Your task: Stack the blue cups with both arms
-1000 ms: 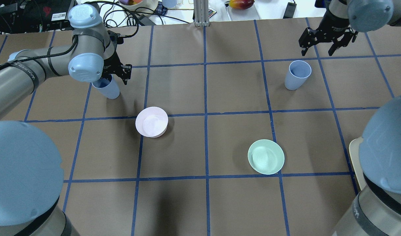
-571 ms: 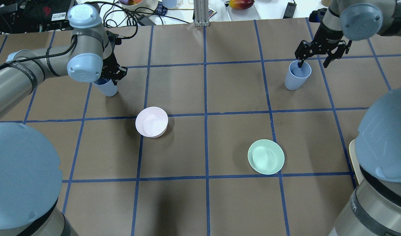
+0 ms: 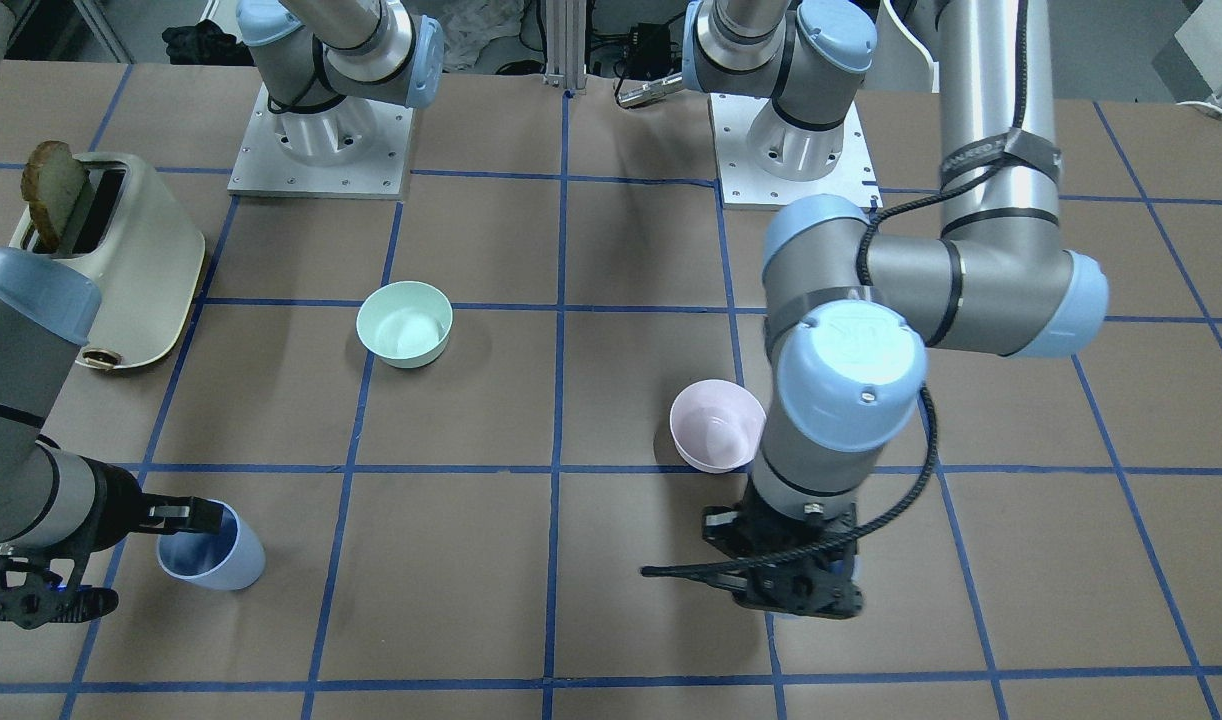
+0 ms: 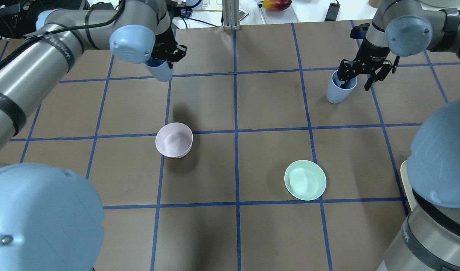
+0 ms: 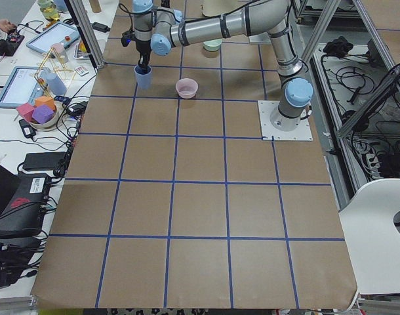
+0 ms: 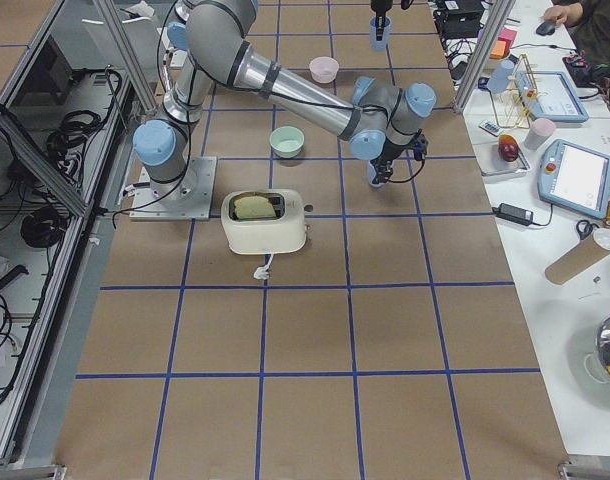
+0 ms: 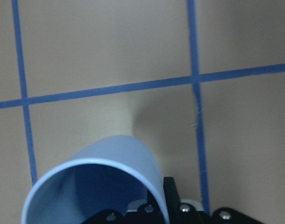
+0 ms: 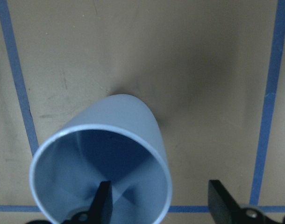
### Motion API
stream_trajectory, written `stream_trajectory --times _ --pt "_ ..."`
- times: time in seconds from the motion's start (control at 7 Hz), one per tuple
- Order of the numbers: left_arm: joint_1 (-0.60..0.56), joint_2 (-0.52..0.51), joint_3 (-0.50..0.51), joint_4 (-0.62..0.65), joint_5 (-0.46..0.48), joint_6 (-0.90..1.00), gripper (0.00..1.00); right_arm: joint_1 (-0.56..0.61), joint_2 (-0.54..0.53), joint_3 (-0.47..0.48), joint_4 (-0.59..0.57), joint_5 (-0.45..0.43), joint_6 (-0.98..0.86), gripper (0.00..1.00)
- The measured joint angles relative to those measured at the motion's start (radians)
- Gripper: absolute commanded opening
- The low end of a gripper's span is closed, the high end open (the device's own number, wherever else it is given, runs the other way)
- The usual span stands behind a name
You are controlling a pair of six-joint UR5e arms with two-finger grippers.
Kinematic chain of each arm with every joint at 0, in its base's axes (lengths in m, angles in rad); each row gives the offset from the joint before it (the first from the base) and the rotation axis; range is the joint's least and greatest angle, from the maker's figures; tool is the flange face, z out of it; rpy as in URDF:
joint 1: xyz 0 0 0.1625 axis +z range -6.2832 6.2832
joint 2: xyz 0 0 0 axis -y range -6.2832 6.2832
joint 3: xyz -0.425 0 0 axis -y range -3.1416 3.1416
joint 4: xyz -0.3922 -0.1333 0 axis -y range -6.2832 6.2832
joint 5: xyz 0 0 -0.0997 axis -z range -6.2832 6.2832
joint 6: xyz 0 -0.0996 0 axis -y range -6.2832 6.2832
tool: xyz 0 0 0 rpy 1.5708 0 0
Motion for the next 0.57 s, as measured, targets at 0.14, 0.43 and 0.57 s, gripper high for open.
stream_trajectory --times 0.14,0.43,0.57 --pt "-0.078 -0.019 0.021 -0.008 -0.053 -0.043 0.0 0.0 0.0 0.002 0.001 0.0 -0.001 0.0" --pt "-0.16 -0.07 0.029 0.027 -0.11 -0.09 0.0 -0.002 -0.003 -0.006 0.007 0.0 0.004 0.0" --pt "-0.17 -0.102 0.031 0.058 -0.126 -0.095 0.0 -0.007 -0.007 -0.023 0.023 0.001 0.006 0.0"
